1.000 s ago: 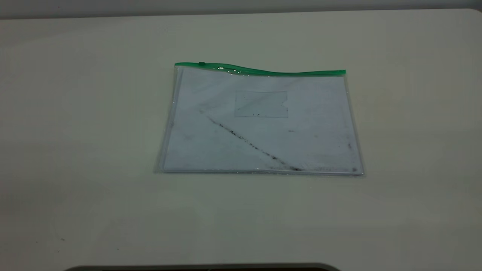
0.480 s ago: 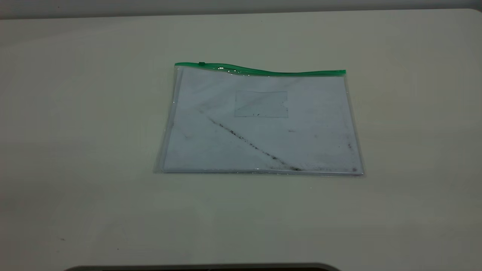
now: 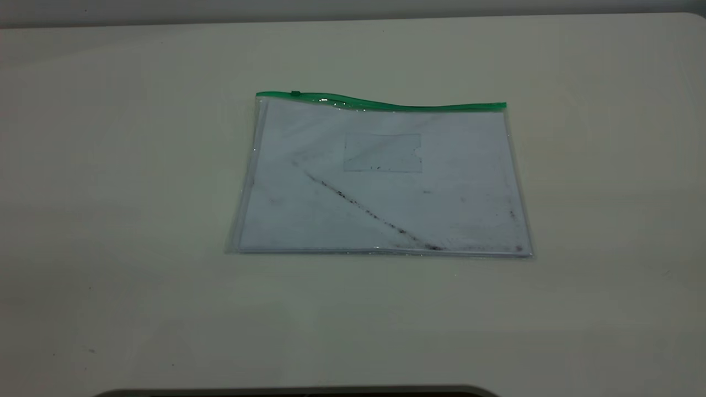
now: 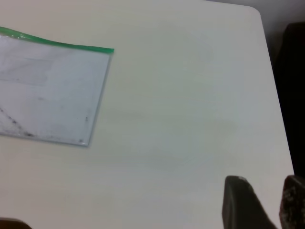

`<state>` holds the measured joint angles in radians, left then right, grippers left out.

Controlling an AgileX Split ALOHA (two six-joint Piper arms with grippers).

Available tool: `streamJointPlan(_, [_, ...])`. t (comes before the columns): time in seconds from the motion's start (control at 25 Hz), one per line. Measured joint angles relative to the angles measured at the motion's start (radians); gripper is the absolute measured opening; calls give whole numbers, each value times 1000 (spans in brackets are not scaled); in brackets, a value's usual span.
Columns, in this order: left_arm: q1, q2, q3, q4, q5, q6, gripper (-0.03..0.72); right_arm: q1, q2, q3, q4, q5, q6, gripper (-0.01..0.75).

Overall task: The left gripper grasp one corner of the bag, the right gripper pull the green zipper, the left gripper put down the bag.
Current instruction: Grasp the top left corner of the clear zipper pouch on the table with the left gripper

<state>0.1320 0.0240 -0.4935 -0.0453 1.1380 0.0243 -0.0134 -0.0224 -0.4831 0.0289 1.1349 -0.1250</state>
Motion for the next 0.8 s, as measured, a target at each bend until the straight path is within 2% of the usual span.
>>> streamJointPlan(0.24, [0, 210, -103, -53, -50, 2, 573, 0, 0, 0, 2, 0, 0, 256])
streamJointPlan(0.4, [0, 397, -162, -95, -138, 30, 573, 0, 0, 0, 4, 0, 16, 361])
streamJointPlan(0.6, [0, 665, -207, -318, -279, 233, 573, 0, 5, 0, 11, -1, 52, 521])
streamJointPlan(0.8, [0, 930, -243, -584, -406, 504, 573, 0, 93, 0, 35, -14, 53, 558])
